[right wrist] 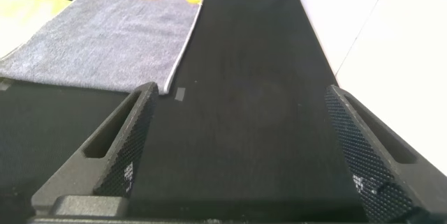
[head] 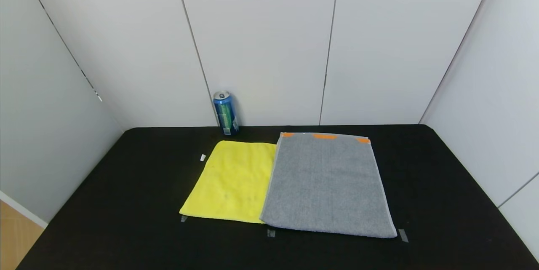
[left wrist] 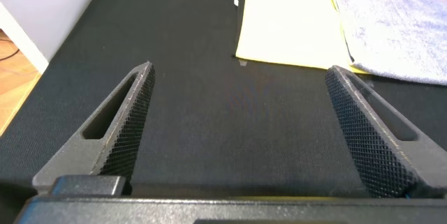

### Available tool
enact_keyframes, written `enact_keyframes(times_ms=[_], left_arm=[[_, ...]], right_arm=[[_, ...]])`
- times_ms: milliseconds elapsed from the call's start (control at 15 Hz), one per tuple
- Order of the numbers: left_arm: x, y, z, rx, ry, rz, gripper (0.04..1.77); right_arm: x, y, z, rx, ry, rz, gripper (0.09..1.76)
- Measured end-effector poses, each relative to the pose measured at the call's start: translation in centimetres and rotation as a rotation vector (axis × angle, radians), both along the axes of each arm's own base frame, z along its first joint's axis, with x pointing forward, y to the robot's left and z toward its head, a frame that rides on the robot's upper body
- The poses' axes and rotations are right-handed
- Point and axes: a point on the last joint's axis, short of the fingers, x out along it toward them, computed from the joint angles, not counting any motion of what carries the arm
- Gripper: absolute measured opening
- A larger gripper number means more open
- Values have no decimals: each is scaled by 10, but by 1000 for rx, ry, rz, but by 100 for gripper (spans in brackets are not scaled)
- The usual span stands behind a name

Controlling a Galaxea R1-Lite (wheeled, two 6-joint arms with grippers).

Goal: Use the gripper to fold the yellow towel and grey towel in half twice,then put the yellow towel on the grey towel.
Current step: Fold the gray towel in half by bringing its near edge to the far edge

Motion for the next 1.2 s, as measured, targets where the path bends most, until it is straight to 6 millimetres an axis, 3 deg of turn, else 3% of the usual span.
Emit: enact_keyframes(times_ms=[333, 533, 867, 1200], left_arm=[[0, 0, 0, 1, 0, 0, 172], [-1, 0, 4, 0, -22, 1, 172], [-11, -1, 42, 3, -124, -54, 172], [-6, -1, 74, 4, -112, -63, 172]], right_arm=[[0, 0, 0, 0, -1, 1, 171], [-5, 0, 12, 0, -25, 5, 171], [-15, 0, 34, 0, -19, 4, 171], [-12, 0, 67, 1, -17, 5, 171]])
